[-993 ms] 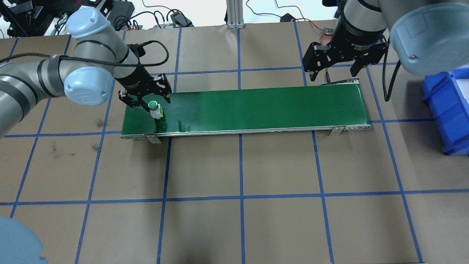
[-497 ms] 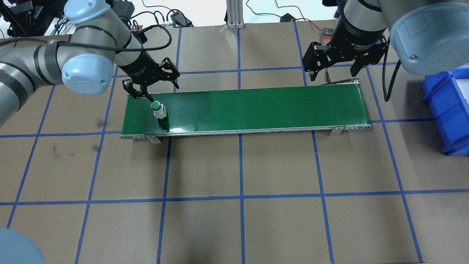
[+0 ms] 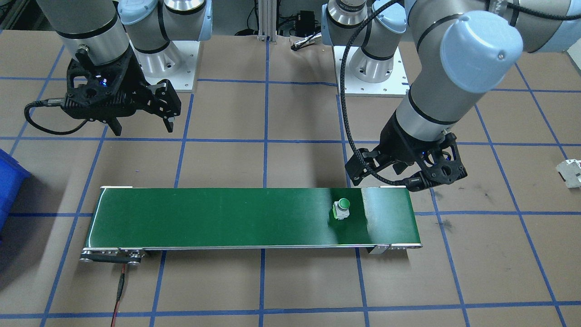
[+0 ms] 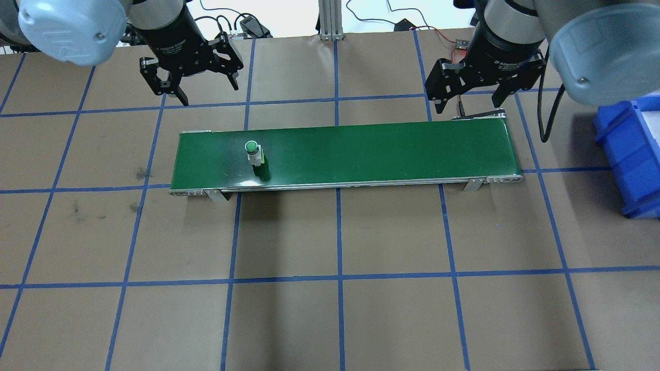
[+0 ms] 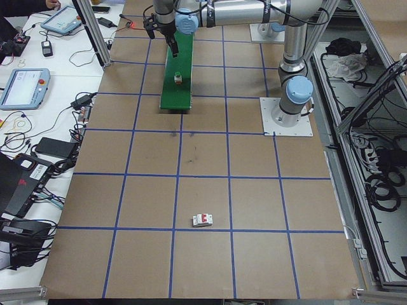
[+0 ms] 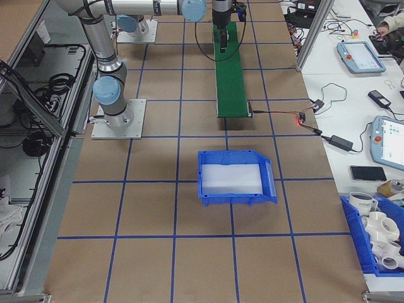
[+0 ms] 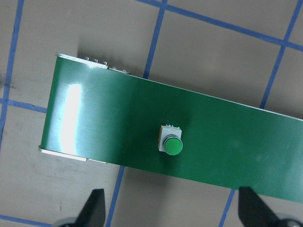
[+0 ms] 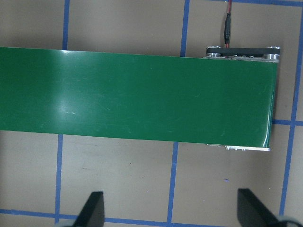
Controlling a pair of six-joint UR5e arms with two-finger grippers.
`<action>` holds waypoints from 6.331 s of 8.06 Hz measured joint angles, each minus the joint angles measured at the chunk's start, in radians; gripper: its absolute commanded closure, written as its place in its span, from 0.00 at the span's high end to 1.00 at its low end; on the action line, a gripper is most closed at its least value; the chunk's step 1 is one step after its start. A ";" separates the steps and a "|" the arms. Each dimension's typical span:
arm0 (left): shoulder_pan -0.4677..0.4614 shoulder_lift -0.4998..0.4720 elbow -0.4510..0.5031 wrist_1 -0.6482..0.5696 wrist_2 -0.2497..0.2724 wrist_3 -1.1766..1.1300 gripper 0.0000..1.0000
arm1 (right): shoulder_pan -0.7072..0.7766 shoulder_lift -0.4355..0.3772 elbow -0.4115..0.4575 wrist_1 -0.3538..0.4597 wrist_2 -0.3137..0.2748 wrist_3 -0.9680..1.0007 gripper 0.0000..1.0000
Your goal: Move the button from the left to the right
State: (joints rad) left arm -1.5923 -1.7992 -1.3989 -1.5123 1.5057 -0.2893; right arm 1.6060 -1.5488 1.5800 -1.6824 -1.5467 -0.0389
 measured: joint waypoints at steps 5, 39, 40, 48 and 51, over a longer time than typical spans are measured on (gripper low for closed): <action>-0.003 0.048 -0.004 0.000 0.020 0.133 1.00 | -0.054 0.006 -0.001 -0.006 0.032 -0.022 1.00; -0.003 0.085 -0.014 0.017 0.019 0.134 1.00 | -0.123 0.372 0.076 -0.226 0.229 -0.086 0.12; -0.003 0.085 -0.014 0.017 0.018 0.134 1.00 | -0.123 0.374 0.076 -0.223 0.193 -0.097 0.07; -0.002 0.086 -0.014 0.028 0.015 0.134 1.00 | -0.246 0.289 -0.084 -0.056 0.013 -0.142 0.00; -0.001 0.086 -0.013 0.030 0.014 0.134 1.00 | -0.452 0.262 -0.164 -0.047 -0.020 -0.337 0.00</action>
State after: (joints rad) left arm -1.5938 -1.7134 -1.4117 -1.4820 1.5202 -0.1549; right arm 1.1535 -1.2870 1.4165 -1.7295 -1.5671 -0.3762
